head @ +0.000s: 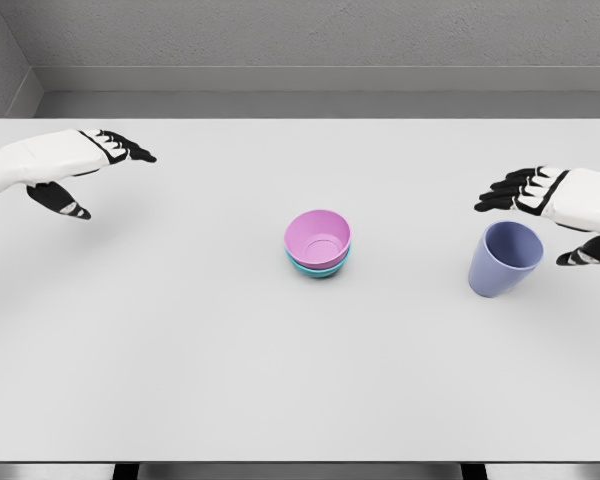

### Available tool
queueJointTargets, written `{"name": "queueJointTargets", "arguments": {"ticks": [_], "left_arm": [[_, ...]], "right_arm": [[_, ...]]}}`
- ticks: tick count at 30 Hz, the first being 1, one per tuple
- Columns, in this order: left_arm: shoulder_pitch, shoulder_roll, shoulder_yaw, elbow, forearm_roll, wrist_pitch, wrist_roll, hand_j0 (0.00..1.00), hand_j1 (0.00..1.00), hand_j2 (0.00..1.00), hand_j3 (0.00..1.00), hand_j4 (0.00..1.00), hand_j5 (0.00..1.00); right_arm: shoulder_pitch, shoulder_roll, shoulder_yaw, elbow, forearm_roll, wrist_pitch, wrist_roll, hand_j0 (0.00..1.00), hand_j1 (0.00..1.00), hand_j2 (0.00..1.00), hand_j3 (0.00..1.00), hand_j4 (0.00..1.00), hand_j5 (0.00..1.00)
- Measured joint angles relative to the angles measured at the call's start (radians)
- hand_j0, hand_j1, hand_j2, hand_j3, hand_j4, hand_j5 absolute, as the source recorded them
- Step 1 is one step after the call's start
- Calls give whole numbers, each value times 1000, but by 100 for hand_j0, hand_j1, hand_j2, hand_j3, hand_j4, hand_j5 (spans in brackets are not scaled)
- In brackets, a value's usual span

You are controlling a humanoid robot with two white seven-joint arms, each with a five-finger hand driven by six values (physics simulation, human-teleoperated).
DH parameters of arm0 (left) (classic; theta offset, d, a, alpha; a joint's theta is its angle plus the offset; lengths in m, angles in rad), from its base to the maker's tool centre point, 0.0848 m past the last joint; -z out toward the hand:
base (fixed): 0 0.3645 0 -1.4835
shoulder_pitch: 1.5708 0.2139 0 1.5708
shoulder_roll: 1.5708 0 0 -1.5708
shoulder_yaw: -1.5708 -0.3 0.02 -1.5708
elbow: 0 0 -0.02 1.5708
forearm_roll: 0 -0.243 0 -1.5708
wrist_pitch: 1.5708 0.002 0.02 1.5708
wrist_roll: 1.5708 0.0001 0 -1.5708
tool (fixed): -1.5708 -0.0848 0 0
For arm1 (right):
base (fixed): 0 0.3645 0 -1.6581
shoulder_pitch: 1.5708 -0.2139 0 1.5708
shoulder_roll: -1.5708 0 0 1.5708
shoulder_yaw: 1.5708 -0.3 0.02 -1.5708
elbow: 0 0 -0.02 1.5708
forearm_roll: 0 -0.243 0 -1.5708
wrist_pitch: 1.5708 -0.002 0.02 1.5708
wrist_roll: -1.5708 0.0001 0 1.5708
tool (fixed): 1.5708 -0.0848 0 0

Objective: Stacking bowl and cup with both arms

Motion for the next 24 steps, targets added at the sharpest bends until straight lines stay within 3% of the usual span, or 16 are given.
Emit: {"name": "queueJointTargets", "arguments": {"ticks": [5,9,24], "left_arm": [[0,-1,0,-2,0,0,-2,100,100,100,100,100,100],[0,-2,0,-2,-1,0,-2,100,100,100,100,100,100],[0,-1,0,0,-4,0,-3,100,100,100,100,100,100]], "right_arm": [[-52,14,64,0,10,39,0,100,100,100,100,100,100],[-54,24,105,4,29,76,0,100,100,100,100,100,100],[-64,31,141,25,49,193,0,100,100,100,100,100,100]]}}
